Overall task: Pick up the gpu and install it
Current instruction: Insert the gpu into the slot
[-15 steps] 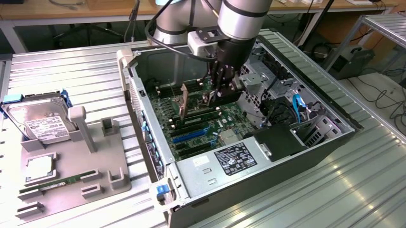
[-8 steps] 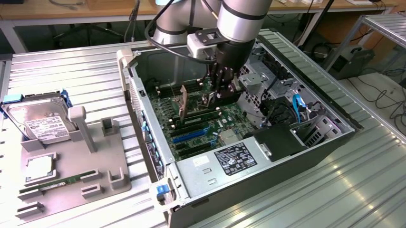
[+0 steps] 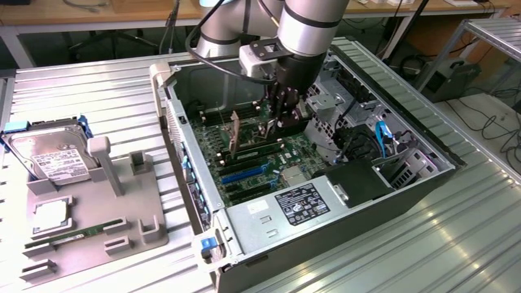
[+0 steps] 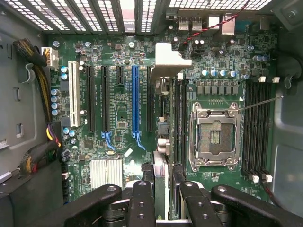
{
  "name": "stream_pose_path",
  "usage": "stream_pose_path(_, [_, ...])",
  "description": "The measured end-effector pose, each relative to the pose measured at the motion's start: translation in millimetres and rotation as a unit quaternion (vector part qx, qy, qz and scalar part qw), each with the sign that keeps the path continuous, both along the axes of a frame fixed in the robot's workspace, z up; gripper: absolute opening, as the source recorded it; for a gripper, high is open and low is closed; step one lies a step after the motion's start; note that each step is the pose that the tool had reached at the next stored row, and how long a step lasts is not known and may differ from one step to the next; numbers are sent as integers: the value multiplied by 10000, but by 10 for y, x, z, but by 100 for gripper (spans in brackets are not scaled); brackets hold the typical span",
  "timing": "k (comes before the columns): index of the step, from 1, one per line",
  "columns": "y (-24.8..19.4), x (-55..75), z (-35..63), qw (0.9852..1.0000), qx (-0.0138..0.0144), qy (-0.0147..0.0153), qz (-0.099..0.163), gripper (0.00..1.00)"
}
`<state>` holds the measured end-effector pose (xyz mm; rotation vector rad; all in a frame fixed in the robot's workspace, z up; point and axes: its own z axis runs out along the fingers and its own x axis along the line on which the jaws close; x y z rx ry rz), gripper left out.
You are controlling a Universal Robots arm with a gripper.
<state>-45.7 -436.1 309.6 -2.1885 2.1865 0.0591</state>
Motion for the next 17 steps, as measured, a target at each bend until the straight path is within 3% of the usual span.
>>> stream_pose_path(12, [-9,-6,-26,10000,1,0,0,26])
stream_pose_path(17, [-42,-6,-28,10000,0,0,0,26])
